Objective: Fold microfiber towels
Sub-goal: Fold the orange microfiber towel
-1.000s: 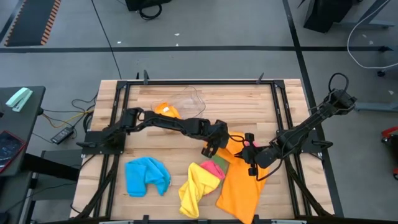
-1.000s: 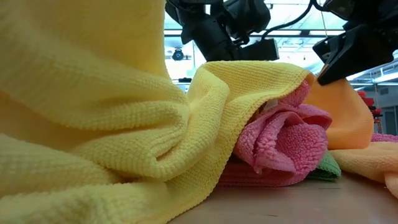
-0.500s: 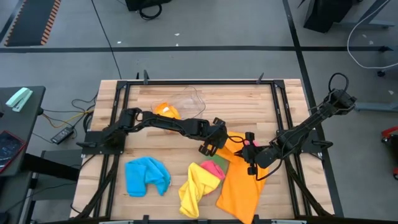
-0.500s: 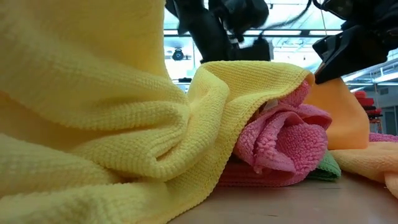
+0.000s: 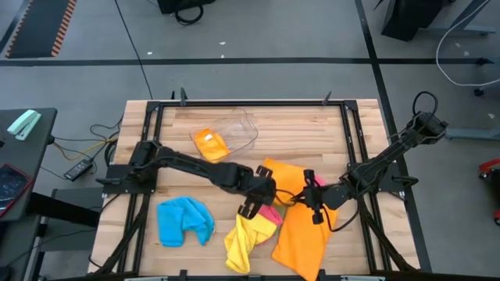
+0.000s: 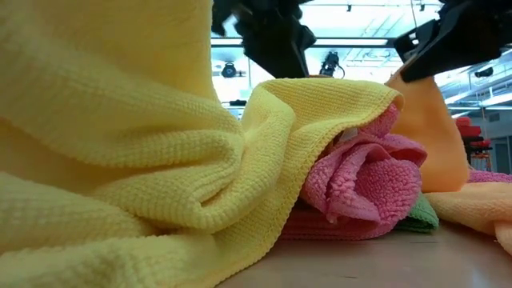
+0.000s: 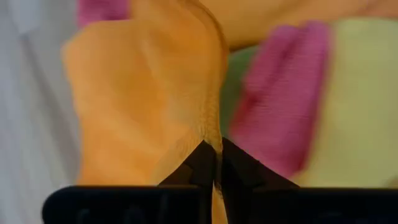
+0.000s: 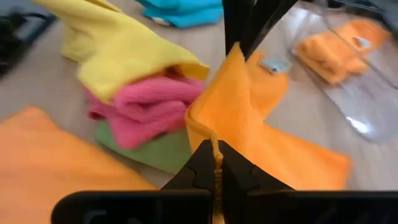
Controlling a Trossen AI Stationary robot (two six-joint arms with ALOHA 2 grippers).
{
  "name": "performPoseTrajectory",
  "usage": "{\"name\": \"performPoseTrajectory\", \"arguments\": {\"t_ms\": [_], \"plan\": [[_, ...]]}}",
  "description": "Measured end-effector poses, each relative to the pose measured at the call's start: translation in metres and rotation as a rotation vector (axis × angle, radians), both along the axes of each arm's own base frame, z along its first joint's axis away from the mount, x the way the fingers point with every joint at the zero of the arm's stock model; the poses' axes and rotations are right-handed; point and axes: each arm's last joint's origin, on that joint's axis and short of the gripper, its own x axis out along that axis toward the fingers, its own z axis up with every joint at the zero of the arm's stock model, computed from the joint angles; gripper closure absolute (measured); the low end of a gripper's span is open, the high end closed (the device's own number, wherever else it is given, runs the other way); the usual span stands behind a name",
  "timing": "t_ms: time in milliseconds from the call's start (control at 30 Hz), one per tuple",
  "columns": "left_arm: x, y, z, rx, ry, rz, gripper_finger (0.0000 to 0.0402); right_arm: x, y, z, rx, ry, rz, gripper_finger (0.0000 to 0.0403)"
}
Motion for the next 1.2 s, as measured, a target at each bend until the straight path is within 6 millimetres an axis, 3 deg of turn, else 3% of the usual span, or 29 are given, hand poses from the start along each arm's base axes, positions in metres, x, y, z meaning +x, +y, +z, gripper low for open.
{"name": "performPoseTrajectory", "arguments": {"t_ms": [167, 300, 500, 800, 967, 1200], "plan": [[-0.007, -0.015, -0.002, -0.009, 0.039, -0.011, 0.0393, 0.001, 0.003, -0.004, 0.008, 0.015, 0.013, 0.0390], [-0.006, -0.010, -0.002, -0.008, 0.036, 0.001, 0.0384, 0.002, 0.002, -0.009, 0.003, 0.051, -0.013, 0.0390], [0.005, 0.026, -0.008, -0.004, 0.044, 0.089, 0.0361, -0.005, -0.005, -0.013, -0.049, 0.093, -0.128, 0.0390], [0.020, 0.081, -0.029, -0.021, 0.052, 0.224, 0.0389, -0.009, -0.033, -0.028, -0.165, 0.196, -0.293, 0.0390], [0.026, 0.095, -0.043, -0.025, 0.069, 0.260, 0.0379, -0.009, -0.049, -0.038, -0.183, 0.238, -0.341, 0.0390], [0.032, 0.101, -0.060, -0.013, 0.078, 0.255, 0.0373, -0.012, -0.051, -0.041, -0.163, 0.265, -0.352, 0.0390]]}}
